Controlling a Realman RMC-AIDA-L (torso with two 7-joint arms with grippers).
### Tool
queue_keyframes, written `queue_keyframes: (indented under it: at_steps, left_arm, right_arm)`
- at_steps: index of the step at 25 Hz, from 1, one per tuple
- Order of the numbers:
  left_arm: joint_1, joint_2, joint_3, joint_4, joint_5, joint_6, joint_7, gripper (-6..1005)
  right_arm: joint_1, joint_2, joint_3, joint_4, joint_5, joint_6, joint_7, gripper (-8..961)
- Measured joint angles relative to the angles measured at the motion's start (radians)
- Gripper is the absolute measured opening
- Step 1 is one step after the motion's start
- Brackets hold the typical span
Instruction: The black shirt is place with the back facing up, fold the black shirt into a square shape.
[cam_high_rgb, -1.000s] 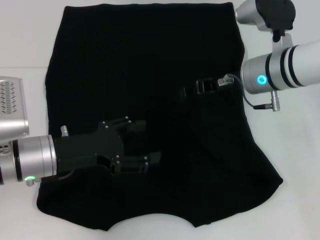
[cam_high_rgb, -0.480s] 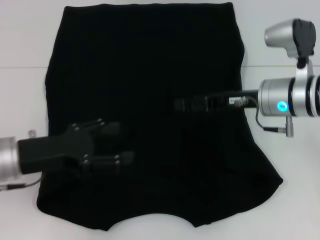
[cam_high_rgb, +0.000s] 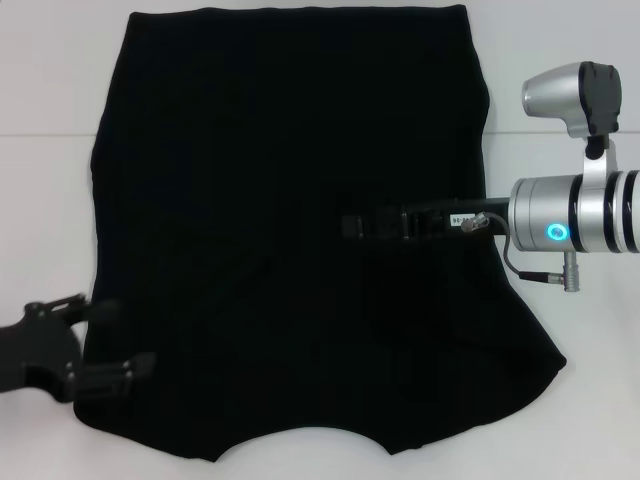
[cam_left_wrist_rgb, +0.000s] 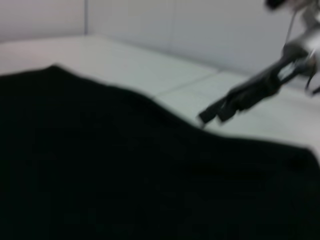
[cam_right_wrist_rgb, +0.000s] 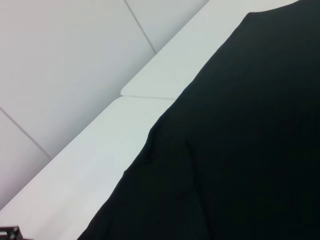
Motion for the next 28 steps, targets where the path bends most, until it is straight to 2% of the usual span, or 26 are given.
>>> queue_keyframes:
  at_steps: [1, 12, 18, 28]
  left_arm:
    - [0.003, 0.0, -0.006, 0.003, 0.022, -0.015, 0.011, 875]
    - [0.01, -0.002, -0.014, -0.006, 0.108, -0.1, 0.026, 874]
    - [0.016, -0.004, -0.029, -0.007, 0.113, -0.105, 0.023, 874]
    - [0.012, -0.019, -0.015, -0.014, 0.134, -0.133, 0.027, 872]
  right_arm:
    - [0.002, 0.001, 0.0, 0.001, 0.0, 0.004, 0.001, 744]
    - [0.015, 0.0, 0.005, 0.019, 0.031, 0.012, 0.001, 749]
    - [0.012, 0.001, 0.0, 0.023, 0.038, 0.02, 0.0, 750]
    - [0.005, 0.0, 0.004, 0.025, 0.038, 0.022, -0.003, 750]
